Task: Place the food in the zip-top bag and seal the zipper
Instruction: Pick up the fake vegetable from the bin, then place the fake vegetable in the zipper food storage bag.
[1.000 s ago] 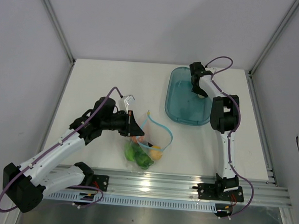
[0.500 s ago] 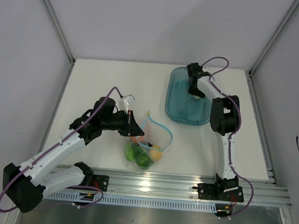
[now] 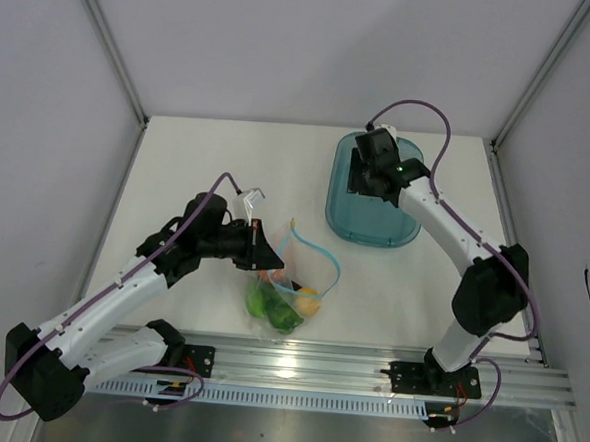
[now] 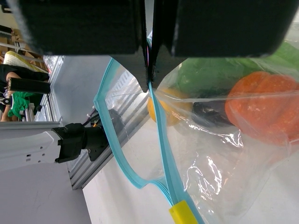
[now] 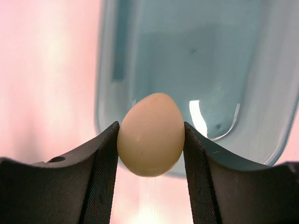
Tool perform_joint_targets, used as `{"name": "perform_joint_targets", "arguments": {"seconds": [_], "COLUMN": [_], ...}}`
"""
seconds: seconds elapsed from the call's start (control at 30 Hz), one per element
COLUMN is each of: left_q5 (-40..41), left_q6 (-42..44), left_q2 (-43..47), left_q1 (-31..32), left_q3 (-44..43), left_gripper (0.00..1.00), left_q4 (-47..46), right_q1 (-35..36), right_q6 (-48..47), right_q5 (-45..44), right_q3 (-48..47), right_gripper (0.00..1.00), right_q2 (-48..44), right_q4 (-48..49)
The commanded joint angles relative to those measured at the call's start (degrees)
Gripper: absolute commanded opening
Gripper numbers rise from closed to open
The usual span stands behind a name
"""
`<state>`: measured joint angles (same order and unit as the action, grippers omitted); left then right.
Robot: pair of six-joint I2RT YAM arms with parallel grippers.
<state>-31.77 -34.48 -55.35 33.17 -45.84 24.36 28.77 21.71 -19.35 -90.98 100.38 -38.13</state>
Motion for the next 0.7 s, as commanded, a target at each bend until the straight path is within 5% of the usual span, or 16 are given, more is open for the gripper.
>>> {"name": "perform_joint_targets", "arguments": {"seconds": [0.0, 0.13, 0.33, 0.67], "left_q5": [-0.1, 0.0, 1.0, 1.5], "left_q6": [0.3, 0.4, 0.6, 0.8], "left_q2": [1.5, 1.5, 1.5, 1.6], "left_q1": [-0.6, -0.5, -0.6, -0.6], "left_q3": [0.0, -0.4, -0.3, -2.1], "left_gripper": [0.01, 0.01, 0.01, 0.00], "left_q4": [-0.3, 0.2, 0.9, 2.4], "right_q1": [2.2, 4.1, 12.6, 18.1], "right_q6": [-4.0, -4.9, -9.7, -8.6], "right_q5": [11.3, 30.3, 41.5, 43.7], "right_q3": [5.2, 8.8, 12.4, 21.4], "right_gripper": [0.14, 0.15, 0.18, 0.21], "right_q2": [-8.3, -16.2, -21.8, -24.8], "right_q4": [0.7, 0.4, -1.3, 1.1]}}
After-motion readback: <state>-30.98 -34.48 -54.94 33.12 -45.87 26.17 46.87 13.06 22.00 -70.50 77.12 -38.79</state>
